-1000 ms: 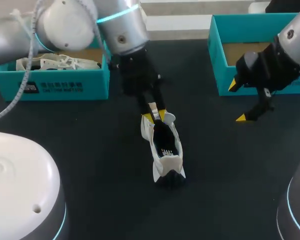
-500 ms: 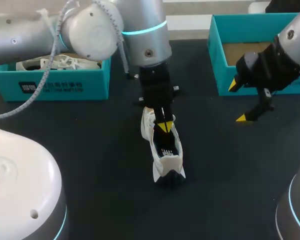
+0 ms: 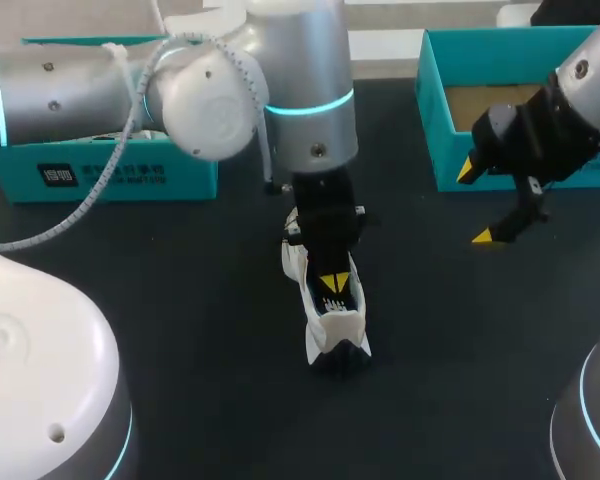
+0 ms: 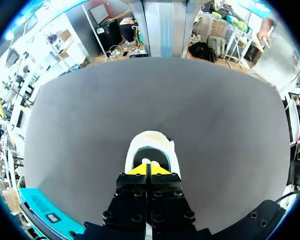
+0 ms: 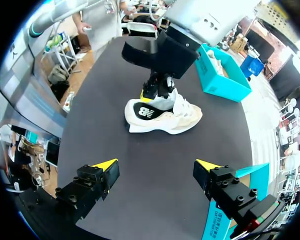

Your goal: Take the shoe out of the shoebox, open the shoe tongue, remove and reinsert the insole, then place the shoe into the shoebox

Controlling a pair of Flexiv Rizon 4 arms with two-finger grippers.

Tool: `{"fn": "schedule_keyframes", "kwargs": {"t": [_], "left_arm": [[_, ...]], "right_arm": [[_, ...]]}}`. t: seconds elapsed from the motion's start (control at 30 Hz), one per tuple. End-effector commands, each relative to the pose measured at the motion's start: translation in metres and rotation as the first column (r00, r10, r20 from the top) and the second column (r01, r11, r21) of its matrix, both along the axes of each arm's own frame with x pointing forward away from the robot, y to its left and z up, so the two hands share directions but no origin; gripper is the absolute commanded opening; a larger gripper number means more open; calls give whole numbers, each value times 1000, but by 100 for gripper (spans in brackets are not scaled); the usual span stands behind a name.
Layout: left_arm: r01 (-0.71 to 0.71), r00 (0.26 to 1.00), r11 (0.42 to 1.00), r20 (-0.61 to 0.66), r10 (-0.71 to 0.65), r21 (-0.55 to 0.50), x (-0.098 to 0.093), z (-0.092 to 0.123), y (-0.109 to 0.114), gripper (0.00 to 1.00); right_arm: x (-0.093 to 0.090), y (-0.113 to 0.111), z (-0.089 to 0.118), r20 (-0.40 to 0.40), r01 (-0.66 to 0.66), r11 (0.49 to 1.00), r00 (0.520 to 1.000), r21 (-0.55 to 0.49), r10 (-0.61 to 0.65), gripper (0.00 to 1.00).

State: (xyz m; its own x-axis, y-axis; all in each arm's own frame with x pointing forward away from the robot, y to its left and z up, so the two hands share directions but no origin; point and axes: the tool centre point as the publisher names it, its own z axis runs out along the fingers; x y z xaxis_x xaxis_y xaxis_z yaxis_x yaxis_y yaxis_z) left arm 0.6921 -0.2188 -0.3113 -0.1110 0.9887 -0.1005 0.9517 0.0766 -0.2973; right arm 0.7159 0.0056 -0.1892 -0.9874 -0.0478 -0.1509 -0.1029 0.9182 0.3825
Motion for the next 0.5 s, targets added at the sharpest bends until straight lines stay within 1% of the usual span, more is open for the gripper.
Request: {"fn": "schedule_keyframes", "kwargs": {"t": [0.03,0.13,0.37,0.5], "left_arm": [[-15,1000,1000,28,15,10,-2,-14,-4,0],[-24,998,999,55,22,26,2,-21,-3,0],[-85,985,994,158,74,66,18,-31,2,0],[-91,975,992,208,72,82,21,-38,1,0]], "right_arm": [[0,0,-1,0,1,1000,1000,-2,-1,100],[0,0,-1,0,1,1000,1000,-2,-1,100],[0,0,-1,0,1,1000,1000,-2,-1,100],[0,0,-1,0,1,1000,1000,-2,-1,100]]}}
